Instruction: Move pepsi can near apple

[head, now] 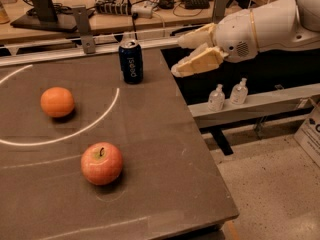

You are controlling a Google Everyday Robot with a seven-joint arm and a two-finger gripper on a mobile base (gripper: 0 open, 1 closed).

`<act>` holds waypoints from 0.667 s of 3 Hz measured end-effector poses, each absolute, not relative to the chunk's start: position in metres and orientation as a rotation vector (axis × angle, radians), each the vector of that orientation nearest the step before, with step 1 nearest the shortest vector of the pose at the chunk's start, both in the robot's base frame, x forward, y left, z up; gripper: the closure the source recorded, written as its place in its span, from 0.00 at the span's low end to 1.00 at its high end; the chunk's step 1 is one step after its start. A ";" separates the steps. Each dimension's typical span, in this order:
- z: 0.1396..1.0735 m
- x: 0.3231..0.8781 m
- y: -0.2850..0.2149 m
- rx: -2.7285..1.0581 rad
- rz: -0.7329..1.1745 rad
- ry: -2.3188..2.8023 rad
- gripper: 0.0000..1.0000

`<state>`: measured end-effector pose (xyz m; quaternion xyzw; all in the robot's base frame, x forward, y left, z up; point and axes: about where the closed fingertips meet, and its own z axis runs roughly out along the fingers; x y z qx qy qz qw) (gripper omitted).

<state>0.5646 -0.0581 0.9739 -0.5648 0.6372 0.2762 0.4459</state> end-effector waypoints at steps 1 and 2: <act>0.974 0.564 -0.055 -1.403 0.687 1.576 0.00; 0.974 0.564 -0.055 -1.403 0.687 1.576 0.00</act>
Offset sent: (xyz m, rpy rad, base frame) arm -0.0003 0.0014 0.0001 -0.0001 0.0000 0.0026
